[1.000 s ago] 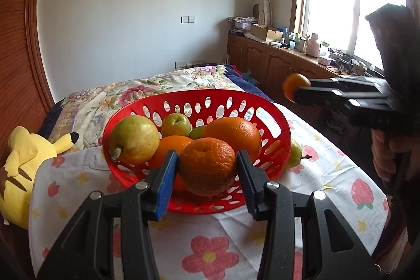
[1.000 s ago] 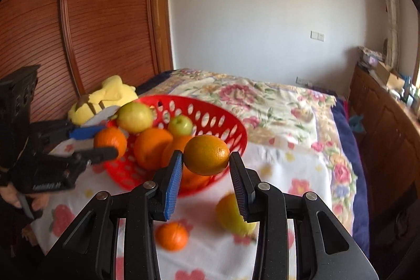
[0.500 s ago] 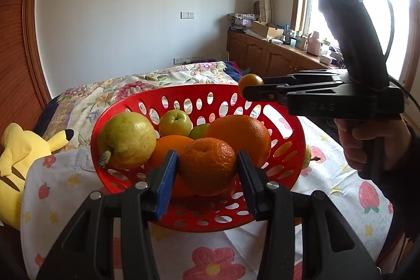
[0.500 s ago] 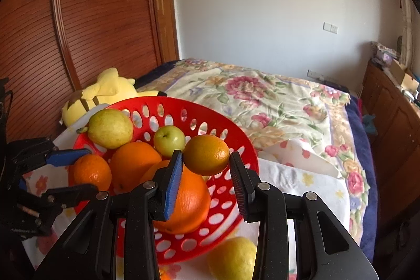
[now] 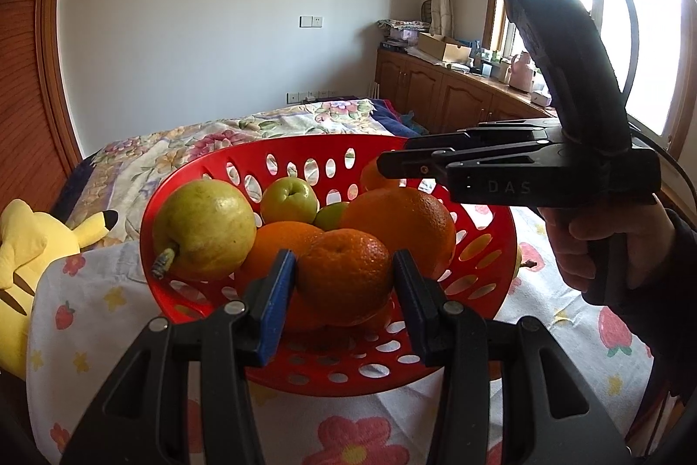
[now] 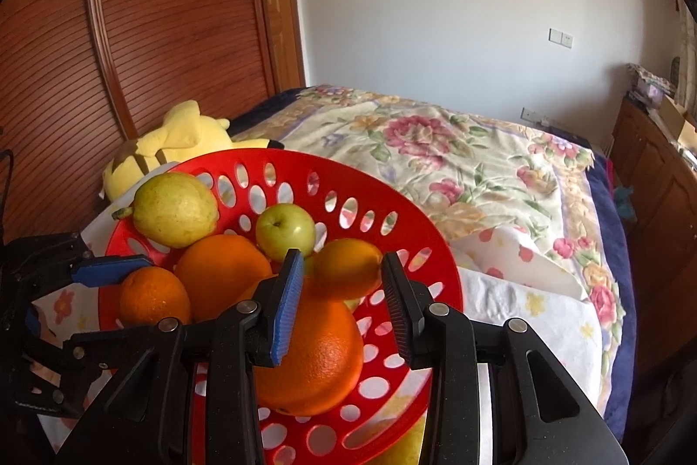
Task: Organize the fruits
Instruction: 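Open both tools to drop the oranges into the basket, then move the right tool toward the yellow pear on the cloth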
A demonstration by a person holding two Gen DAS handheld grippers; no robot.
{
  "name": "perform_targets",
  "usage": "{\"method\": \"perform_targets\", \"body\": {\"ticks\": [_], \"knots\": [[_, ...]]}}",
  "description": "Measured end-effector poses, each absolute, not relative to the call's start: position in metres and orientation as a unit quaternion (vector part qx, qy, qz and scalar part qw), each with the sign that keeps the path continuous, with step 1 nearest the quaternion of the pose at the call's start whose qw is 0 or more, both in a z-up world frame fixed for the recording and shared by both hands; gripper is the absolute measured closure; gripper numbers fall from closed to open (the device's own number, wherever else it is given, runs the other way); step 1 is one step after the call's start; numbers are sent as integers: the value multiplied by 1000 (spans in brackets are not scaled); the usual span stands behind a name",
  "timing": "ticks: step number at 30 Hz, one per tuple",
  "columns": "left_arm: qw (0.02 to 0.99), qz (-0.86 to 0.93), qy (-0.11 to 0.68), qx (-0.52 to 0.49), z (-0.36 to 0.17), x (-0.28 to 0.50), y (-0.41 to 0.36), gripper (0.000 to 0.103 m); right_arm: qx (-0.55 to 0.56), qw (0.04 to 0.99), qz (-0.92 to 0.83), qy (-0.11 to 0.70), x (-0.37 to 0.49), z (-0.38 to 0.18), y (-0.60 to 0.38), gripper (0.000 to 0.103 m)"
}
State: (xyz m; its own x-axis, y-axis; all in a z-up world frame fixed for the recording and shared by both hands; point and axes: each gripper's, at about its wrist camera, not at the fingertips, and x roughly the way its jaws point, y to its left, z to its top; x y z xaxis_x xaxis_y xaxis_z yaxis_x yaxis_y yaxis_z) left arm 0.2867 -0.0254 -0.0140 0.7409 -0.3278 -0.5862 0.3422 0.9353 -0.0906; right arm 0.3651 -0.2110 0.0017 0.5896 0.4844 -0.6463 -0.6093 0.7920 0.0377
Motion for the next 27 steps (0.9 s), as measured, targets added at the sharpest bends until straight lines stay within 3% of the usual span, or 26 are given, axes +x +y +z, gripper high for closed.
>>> {"method": "perform_targets", "body": {"ticks": [17, 27], "knots": [[938, -178, 296, -3, -4, 264, -24, 46, -74, 906, 286, 303, 317, 18, -260, 65], [945, -167, 280, -13, 1, 228, -28, 41, -66, 913, 264, 302, 286, 13, -288, 58]]}}
